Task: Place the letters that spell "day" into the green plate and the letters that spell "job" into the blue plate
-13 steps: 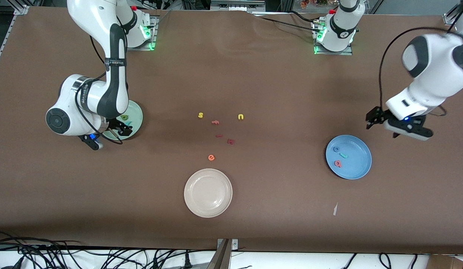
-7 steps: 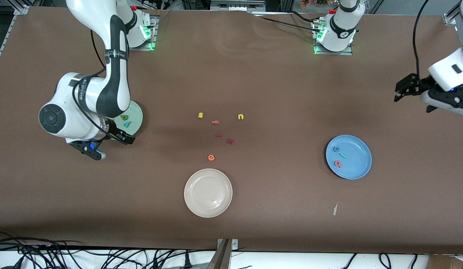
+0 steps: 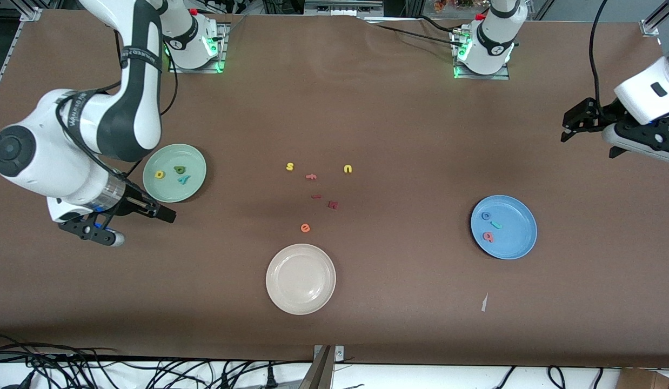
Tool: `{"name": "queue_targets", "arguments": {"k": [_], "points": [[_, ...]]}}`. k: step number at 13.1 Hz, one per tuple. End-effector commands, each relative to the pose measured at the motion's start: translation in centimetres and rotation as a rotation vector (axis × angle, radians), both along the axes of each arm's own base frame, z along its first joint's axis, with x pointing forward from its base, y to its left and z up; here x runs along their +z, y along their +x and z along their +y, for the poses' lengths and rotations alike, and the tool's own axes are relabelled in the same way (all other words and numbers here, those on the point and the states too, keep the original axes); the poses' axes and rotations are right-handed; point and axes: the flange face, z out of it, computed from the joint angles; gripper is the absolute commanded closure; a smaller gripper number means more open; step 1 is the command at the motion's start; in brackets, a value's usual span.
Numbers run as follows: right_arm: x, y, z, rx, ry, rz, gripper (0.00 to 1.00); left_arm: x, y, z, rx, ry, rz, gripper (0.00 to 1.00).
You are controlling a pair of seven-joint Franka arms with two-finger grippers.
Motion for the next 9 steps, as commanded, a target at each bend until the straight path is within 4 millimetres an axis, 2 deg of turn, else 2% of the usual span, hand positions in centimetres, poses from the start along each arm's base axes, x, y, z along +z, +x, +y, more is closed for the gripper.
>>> {"name": "queue_targets", "arguments": {"k": [1,2,4,6,7,9], "points": [[4.4,-0.8,-0.6,0.039,0.095,-0.032,0.0,1.0,0.6,-0.1,0.164,-0.021,0.013,0.0],[4.7,-1.0,-0.7,0.061,0.07,-0.026,0.0,1.1,0.6,-0.2,0.163,-0.022,0.013,0.0],[6.1,-1.9,0.4,0.143,-0.001,-0.02,0.0,1.0,0.5,-0.3,0.162,-0.021,0.025,0.0],[6.6,-2.3,-0.2,0.177,-0.09,-0.007,0.0,1.1,0.5,-0.4,0.161,-0.021,0.024,0.0],[7.5,-2.9,0.4,0.204,-0.084,-0.002,0.0,1.1,0.5,-0.7,0.155,-0.017,0.023,0.0],[8.8,-3.5,-1.9,0.21,-0.041,0.013,0.0,1.1,0.5,-0.9,0.153,-0.014,0.023,0.0]]}}
